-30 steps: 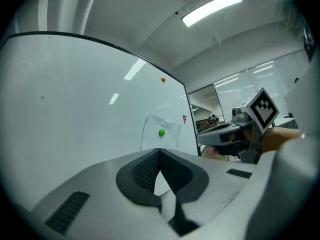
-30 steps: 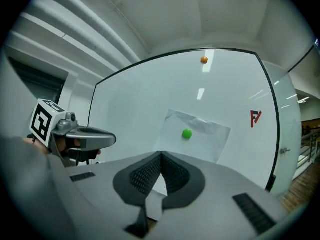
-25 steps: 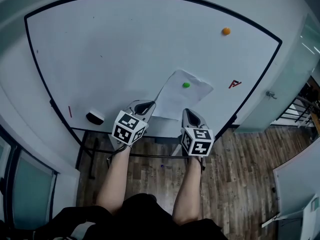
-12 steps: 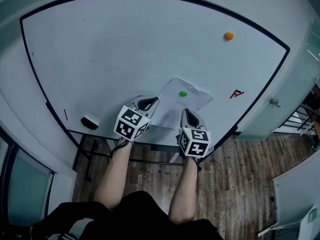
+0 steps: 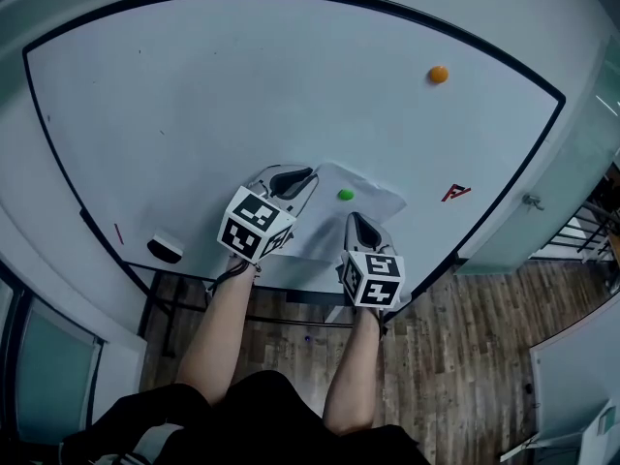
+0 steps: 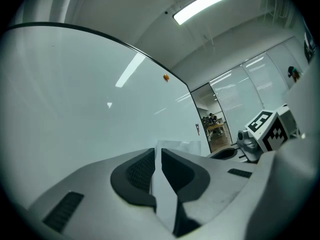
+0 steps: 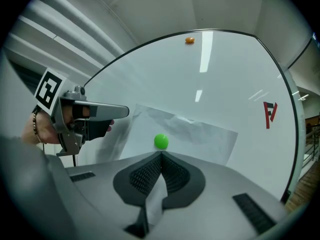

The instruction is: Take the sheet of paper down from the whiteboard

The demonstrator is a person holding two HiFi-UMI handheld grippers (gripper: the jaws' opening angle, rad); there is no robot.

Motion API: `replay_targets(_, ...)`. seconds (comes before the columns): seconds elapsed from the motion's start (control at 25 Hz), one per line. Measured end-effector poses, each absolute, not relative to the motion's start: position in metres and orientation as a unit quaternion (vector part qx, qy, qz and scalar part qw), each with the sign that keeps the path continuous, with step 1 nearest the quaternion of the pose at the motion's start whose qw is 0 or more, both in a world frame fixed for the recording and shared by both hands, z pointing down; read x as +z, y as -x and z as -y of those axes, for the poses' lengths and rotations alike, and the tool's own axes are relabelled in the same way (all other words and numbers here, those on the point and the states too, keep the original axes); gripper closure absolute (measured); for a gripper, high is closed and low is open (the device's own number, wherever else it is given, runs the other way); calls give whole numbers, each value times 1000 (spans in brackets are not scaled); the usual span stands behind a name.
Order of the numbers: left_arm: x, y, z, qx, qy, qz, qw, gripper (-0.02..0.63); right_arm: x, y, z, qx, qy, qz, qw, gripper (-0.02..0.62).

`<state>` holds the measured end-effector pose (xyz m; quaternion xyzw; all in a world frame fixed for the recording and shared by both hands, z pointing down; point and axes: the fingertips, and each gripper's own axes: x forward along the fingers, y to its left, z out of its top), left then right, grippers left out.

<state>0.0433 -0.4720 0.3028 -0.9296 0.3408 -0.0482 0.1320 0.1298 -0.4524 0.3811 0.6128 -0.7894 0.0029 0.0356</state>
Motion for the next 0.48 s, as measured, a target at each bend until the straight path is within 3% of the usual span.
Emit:
replay_targets(0.08,298,-51,476,-60,929,-337,142,583,381,-130,456,3,-612,790,37,572)
replay_targets(0.2,298,-62,479,-78,930,-326,150,502,382,-133,460,5,-612,790,38,572)
replay_targets(0.48,300,-69,486,-76,929,-330,150,534,387,-139,462,10,-614,788,42,572)
